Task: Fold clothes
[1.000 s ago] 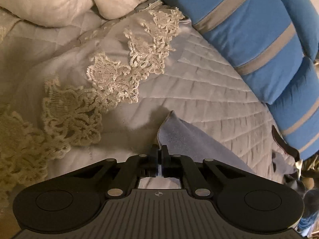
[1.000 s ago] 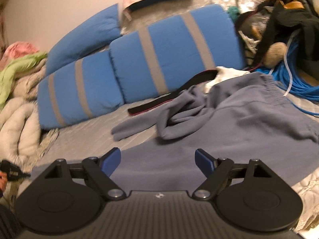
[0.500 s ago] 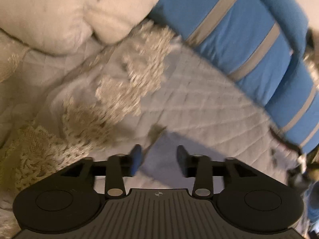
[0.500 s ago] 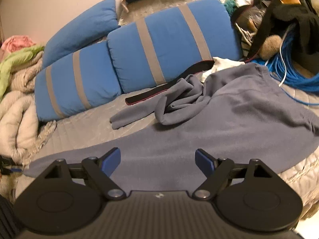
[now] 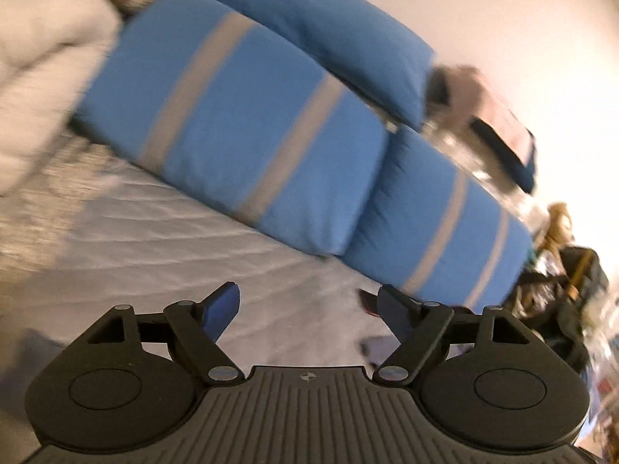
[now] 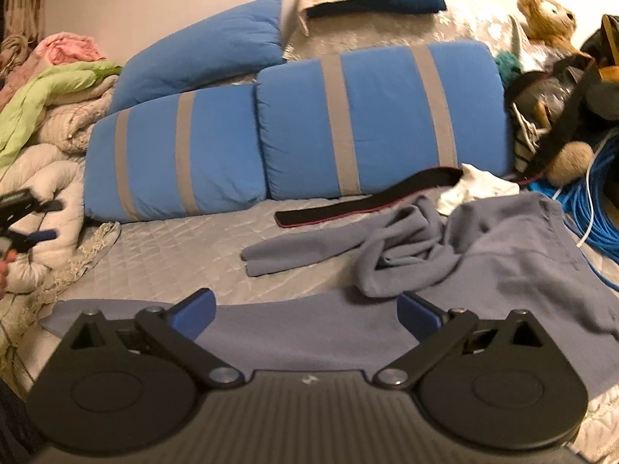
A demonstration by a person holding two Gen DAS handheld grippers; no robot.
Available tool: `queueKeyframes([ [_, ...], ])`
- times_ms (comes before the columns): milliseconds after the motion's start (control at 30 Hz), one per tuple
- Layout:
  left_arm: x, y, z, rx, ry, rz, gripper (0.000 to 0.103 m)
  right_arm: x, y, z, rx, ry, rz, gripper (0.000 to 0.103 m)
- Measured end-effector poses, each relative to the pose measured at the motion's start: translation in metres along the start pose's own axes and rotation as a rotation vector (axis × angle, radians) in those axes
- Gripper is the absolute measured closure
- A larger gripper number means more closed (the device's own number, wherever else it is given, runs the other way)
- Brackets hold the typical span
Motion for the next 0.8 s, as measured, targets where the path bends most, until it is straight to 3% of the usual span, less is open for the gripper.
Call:
queueKeyframes([
  [167, 0.042, 0.029, 0.048, 0.000, 0.020, 0.119, 0.024, 0.000, 0.007, 0.013, 0.074, 0.045, -0.049, 0.000],
  [333, 0.057, 0.051, 0.056, -0.060, 0.052, 0.204, 0.023, -0.006, -0.004, 0.042, 0.057, 0.042, -0.111, 0.000],
  [467, 0.062, 0.055, 0.054, -0.053, 0.062, 0.225, 0.017, -0.011, -0.013, 0.065, 0.042, 0.040, -0.161, 0.000],
  [800, 0.042, 0.054, 0.067, -0.093, 0.045, 0.176, 0.017, -0.023, -0.036, 0.122, 0.007, 0.033, -0.285, 0.000],
])
Point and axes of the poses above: each gripper's, at about its wrist camera, not at the fingertips, and z roughly the way its jaws point, x to its right, y to its underside, the point moved 7 cm from there along z, roughly the way its jaws point, and after that the axes turned 11 degrees about -x, right-handed, at the moved point
